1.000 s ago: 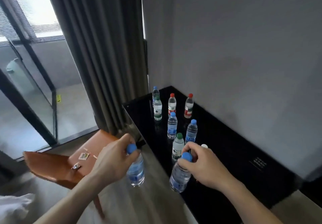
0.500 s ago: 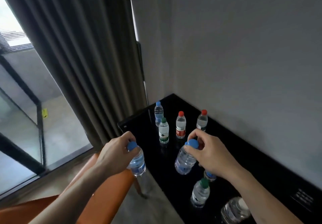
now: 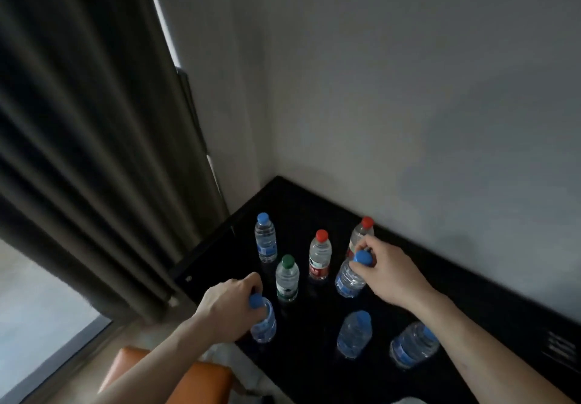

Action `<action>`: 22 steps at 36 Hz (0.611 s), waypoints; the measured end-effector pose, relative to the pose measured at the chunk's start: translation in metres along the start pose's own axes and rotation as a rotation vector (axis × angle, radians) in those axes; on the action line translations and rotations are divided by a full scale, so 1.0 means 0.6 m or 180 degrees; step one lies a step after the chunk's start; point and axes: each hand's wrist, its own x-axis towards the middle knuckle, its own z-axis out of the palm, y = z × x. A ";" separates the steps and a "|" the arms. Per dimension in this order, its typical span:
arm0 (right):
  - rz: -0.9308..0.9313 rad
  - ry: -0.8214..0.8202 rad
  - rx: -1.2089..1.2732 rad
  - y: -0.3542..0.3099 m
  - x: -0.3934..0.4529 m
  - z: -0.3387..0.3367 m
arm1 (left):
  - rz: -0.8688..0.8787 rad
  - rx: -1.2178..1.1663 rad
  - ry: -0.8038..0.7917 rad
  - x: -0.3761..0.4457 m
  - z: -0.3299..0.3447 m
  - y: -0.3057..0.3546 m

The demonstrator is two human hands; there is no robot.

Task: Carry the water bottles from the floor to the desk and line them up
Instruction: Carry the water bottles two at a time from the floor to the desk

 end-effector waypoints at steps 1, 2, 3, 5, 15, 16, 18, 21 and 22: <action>0.0087 -0.0019 -0.0046 0.000 0.013 0.011 | 0.0049 -0.0001 -0.0082 0.015 0.002 -0.010; 0.0164 -0.0046 -0.0118 0.001 0.026 0.022 | 0.0089 -0.0013 -0.0155 0.030 0.003 -0.020; 0.0242 -0.0080 -0.0199 0.001 0.038 0.033 | 0.0130 -0.0027 -0.0225 0.044 0.005 -0.029; 0.0405 -0.0154 -0.0379 0.003 0.057 0.055 | 0.0229 -0.0047 -0.0340 0.067 0.005 -0.044; 0.1015 -0.0546 -0.0781 0.018 0.103 0.128 | 0.0661 0.0092 -0.0746 0.140 0.011 -0.088; 0.1059 -0.0581 -0.0795 0.019 0.105 0.131 | 0.0680 0.0123 -0.0756 0.143 0.013 -0.090; 0.1129 -0.0638 -0.0787 0.023 0.107 0.135 | 0.0670 0.0128 -0.0738 0.149 0.017 -0.093; 0.1191 -0.0741 -0.0798 0.030 0.109 0.138 | 0.0651 0.0111 -0.0699 0.158 0.017 -0.093; 0.1201 -0.0780 -0.0810 0.033 0.109 0.139 | 0.0653 0.0123 -0.0698 0.159 0.016 -0.093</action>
